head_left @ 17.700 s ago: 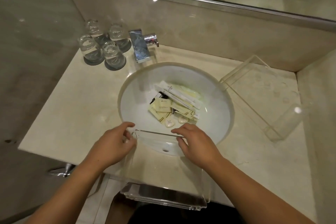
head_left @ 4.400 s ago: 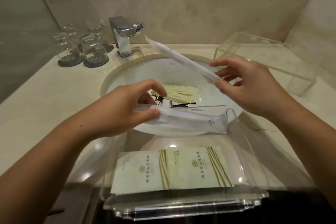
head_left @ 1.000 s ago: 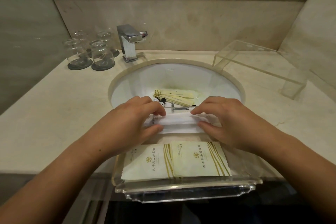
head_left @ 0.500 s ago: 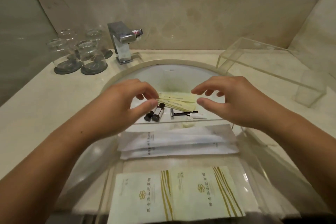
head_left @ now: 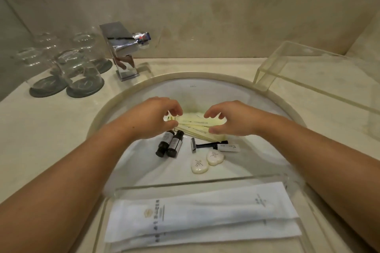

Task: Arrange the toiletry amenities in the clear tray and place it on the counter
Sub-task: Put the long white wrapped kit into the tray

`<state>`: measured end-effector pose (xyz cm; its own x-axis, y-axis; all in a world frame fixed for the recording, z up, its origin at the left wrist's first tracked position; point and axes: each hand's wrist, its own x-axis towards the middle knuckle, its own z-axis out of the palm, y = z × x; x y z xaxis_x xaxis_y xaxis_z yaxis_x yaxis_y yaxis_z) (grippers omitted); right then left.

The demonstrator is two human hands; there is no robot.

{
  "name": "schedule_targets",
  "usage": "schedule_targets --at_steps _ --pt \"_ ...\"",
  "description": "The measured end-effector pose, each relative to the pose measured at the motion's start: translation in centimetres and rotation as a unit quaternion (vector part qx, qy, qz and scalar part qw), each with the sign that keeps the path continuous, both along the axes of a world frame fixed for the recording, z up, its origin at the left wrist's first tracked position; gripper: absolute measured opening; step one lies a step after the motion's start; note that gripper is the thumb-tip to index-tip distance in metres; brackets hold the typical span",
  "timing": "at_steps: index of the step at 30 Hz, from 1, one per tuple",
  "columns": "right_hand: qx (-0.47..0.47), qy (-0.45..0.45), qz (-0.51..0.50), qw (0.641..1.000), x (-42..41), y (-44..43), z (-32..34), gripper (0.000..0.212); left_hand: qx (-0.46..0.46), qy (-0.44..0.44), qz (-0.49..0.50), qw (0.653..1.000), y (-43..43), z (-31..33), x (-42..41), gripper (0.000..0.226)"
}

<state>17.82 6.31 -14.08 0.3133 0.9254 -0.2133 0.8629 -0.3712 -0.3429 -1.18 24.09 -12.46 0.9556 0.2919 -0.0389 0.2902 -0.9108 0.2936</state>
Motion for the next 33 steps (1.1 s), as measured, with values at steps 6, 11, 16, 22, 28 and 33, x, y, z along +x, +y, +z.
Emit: schedule_targets --at_steps 6,11,16,22,28,33 --pt "-0.057 -0.019 -0.007 0.998 1.6 2.2 -3.0 0.067 0.016 0.065 -0.016 0.998 2.3 -2.8 3.2 0.039" --pt "-0.073 -0.017 0.004 0.997 1.4 3.1 -4.1 0.073 -0.031 0.091 0.009 0.995 3.4 -4.3 4.5 0.05" --pt "-0.077 -0.028 0.006 0.997 1.3 3.7 -4.7 0.076 -0.048 0.115 0.025 0.992 3.6 -4.8 4.8 0.059" --pt "-0.071 -0.028 0.003 0.997 1.3 4.3 -5.1 0.062 -0.055 0.133 0.021 0.989 3.3 -4.9 5.0 0.06" --pt "-0.045 -0.024 -0.023 0.998 1.5 4.3 -4.8 0.05 -0.057 0.126 0.025 0.99 3.2 -5.0 4.9 0.055" --pt "0.015 -0.057 -0.048 0.997 1.7 4.3 -4.3 0.044 -0.035 0.089 0.029 0.995 3.3 -4.9 5.1 0.053"
